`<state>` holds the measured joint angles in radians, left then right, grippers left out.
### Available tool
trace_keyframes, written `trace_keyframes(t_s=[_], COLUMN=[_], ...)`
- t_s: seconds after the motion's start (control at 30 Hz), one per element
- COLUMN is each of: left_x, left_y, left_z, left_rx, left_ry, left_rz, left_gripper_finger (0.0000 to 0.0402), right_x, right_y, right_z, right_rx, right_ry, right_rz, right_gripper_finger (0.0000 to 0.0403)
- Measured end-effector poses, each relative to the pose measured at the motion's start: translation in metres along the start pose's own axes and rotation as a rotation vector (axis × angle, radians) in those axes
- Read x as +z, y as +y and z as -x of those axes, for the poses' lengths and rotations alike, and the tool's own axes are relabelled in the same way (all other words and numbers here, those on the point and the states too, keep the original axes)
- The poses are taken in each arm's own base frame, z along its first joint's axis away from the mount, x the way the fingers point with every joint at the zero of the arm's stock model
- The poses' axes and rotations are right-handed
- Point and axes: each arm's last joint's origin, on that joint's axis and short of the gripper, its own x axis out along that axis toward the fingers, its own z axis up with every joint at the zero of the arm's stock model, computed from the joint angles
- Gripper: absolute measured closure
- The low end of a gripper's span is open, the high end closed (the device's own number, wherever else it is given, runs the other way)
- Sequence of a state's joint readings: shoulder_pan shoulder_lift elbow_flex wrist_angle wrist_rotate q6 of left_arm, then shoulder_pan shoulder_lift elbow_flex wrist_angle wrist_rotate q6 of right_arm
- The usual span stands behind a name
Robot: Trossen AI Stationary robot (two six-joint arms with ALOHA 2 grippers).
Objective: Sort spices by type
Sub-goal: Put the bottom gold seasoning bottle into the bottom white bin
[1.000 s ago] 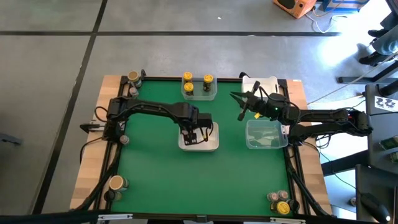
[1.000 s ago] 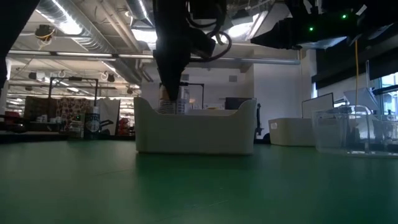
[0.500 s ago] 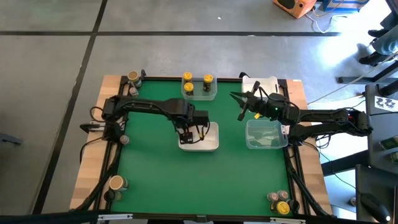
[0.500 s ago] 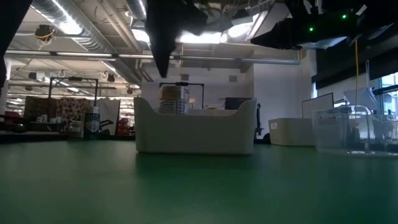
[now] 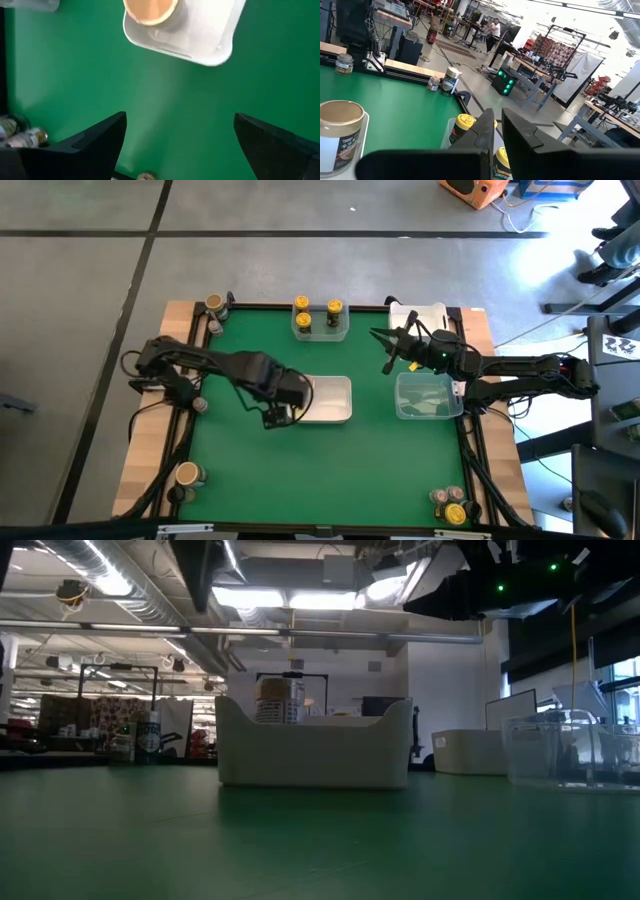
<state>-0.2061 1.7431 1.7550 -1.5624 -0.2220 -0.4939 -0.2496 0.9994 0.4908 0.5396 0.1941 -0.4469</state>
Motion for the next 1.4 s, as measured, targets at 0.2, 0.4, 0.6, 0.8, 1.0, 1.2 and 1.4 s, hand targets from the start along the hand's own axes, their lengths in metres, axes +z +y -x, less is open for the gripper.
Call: trace_keyframes(t_s=[0.2,0.4,0.6,0.8,1.0,1.2,1.4], left_x=[-0.023,-0.045,-0.070,-0.091,-0.106,-0.118,-0.134], left_y=[-0.013,-0.031,-0.055,-0.075,-0.087,-0.095,-0.104], left_z=[0.005,0.009,0.014,0.017,0.022,0.025,0.028], left_rx=[0.020,0.007,-0.028,-0.050,-0.067,-0.086,-0.105], left_ry=[-0.022,-0.022,-0.001,0.016,0.026,0.058,0.113], left_rz=[0.052,0.129,0.213,0.281,0.341,0.404,0.483], left_gripper_finger=[0.0050,0.0050,0.0050,0.0050,0.0050,0.0050,0.0050], right_x=[0.001,0.001,0.001,0.000,0.001,0.000,0.000], right_y=[0.000,-0.001,0.000,0.000,0.000,0.000,0.000], right_z=[0.000,0.000,0.000,0.000,0.000,0.000,0.000], right_rx=[-0.004,-0.006,-0.002,0.001,0.000,0.002,0.002], right_ry=[-0.010,-0.014,-0.007,-0.006,-0.007,-0.004,-0.005], right_rz=[0.001,-0.001,-0.021,-0.038,-0.058,-0.063,-0.082], right_gripper_finger=[0.0364,0.0364,0.0364,0.0364,0.0364,0.0364,0.0364])
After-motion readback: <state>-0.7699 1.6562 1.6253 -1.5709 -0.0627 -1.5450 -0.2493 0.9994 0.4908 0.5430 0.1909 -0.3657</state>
